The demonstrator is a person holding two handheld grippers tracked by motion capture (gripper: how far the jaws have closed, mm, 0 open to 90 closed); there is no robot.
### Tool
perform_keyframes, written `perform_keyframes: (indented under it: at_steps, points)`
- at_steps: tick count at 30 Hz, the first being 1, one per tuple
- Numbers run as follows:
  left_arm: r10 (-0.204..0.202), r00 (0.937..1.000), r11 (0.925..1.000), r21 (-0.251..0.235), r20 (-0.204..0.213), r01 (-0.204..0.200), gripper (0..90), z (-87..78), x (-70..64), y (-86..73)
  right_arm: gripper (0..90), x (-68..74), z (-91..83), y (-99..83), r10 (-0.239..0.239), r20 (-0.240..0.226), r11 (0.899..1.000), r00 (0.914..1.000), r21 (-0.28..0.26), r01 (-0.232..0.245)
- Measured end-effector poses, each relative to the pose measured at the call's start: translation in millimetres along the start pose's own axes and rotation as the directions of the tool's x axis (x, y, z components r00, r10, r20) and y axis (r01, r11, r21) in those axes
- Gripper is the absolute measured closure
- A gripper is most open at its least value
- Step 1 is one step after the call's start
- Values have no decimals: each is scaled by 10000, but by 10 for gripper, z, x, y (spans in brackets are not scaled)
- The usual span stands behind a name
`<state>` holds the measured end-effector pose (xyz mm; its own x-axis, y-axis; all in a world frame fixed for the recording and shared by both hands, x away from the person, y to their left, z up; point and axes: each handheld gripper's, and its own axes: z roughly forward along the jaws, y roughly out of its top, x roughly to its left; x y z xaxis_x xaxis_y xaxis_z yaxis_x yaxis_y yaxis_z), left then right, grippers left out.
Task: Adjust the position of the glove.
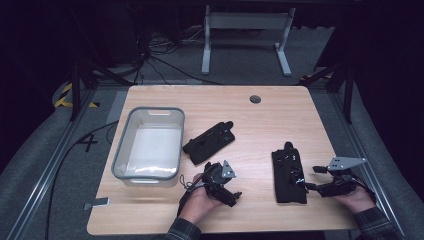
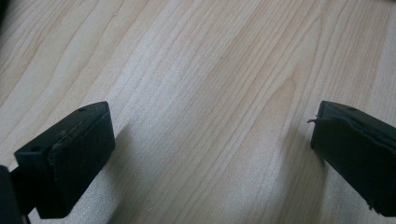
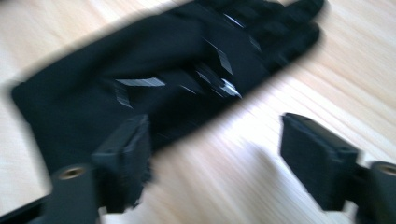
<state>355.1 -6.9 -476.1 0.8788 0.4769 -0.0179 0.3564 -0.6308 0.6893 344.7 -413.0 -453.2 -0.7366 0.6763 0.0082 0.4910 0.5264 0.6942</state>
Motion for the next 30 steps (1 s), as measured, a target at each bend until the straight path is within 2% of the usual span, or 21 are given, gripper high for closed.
perform_keyframes:
  at_steps: [1,4,7,12,15,19,23,26,30]
  points:
    - [5,10000,10000,0,-2,-5,0,0,0,0,221,0,0,0,0,0,10000,10000,0,0]
    - [5,10000,10000,-1,-3,-5,0,0,0,0,172,-120,6,-78,301,315,9995,9990,-95,-298]
    - [-3,10000,10000,4,-5,3,0,0,-1,0,122,-146,33,-129,175,599,9994,9981,-310,-156]
    - [-6,10000,10000,6,6,6,0,0,-1,0,110,-150,45,-145,198,597,9988,9980,-467,-170]
    - [-46,10000,9998,182,-47,47,20,-17,5,23,109,-147,45,-145,193,595,9989,9980,-448,-166]
    - [-321,9991,9983,484,-273,334,147,-72,32,65,107,-148,45,-144,172,595,9989,9981,-437,-146]
    - [-359,9986,9977,565,-394,381,281,-100,50,105,105,-148,47,-144,148,600,9990,9981,-440,-121]
    - [-449,9967,9981,400,-672,477,448,-146,79,159,105,-148,47,-144,147,600,9990,9981,-440,-121]
    - [-779,9907,9962,303,-1112,817,684,-192,157,222,105,-148,47,-144,147,599,9990,9981,-440,-120]
